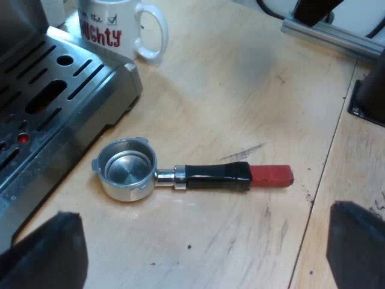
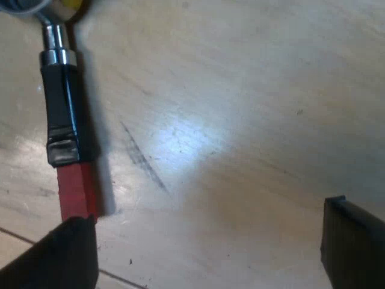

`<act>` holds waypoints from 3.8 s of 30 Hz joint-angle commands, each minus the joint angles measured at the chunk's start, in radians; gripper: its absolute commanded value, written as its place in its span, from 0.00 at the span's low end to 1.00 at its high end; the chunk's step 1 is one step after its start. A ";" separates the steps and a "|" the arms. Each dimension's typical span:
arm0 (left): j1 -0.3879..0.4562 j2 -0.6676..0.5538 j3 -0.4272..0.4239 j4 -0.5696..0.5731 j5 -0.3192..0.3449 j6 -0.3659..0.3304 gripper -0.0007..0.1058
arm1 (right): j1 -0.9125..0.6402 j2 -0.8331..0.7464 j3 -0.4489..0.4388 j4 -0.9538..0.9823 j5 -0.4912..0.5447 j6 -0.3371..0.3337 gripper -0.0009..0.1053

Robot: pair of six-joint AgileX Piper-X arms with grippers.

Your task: Put the handle in the coffee machine

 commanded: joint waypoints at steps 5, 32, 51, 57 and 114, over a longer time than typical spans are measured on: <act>-0.044 0.002 -0.006 -0.004 -0.002 0.029 0.78 | 0.066 0.064 -0.010 -0.052 0.048 0.009 0.73; -0.268 0.132 -0.006 -0.045 -0.001 0.034 0.78 | 0.090 0.164 0.141 -0.103 0.092 0.077 0.06; -0.268 0.132 -0.006 -0.047 -0.001 0.034 0.78 | 0.090 0.164 0.306 -0.240 0.040 0.074 0.01; -0.268 0.132 -0.006 -0.047 -0.001 0.034 0.78 | 0.090 0.162 0.343 -0.265 -0.015 0.068 0.01; -0.268 0.132 -0.006 -0.041 -0.001 0.034 0.78 | 0.262 0.343 0.359 -0.523 -0.045 0.430 0.01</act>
